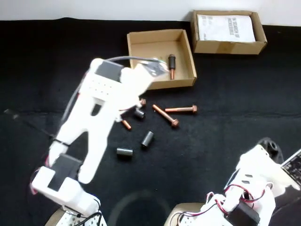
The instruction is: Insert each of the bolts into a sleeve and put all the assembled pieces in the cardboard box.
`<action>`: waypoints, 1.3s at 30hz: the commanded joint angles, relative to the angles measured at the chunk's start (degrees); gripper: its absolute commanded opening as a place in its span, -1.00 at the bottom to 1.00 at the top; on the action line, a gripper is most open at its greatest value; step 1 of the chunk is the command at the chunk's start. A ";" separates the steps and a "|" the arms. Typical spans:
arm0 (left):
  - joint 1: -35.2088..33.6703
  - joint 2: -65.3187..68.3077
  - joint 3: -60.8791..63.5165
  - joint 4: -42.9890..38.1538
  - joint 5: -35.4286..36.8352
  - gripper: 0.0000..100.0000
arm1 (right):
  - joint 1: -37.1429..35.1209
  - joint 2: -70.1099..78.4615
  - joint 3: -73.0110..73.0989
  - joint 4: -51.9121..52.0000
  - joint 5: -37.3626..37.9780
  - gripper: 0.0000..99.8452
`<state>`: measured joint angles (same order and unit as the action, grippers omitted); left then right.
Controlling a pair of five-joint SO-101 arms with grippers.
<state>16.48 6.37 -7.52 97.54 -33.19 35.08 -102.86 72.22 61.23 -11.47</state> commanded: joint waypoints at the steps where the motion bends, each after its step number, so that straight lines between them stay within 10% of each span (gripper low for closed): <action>1: 3.03 1.80 -4.62 0.26 -4.84 -0.82 | 4.88 -1.98 1.80 -1.36 0.70 -0.99; 22: 7.96 12.26 -19.21 0.18 -53.36 -0.80 | 18.24 -2.15 7.25 -1.36 4.31 -0.99; 39: 13.49 25.71 -27.56 -10.20 -51.25 -0.63 | 17.80 -2.15 7.25 -1.54 7.65 -0.99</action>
<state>29.58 29.14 -30.20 87.43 -80.48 52.84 -104.18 79.69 60.88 -4.35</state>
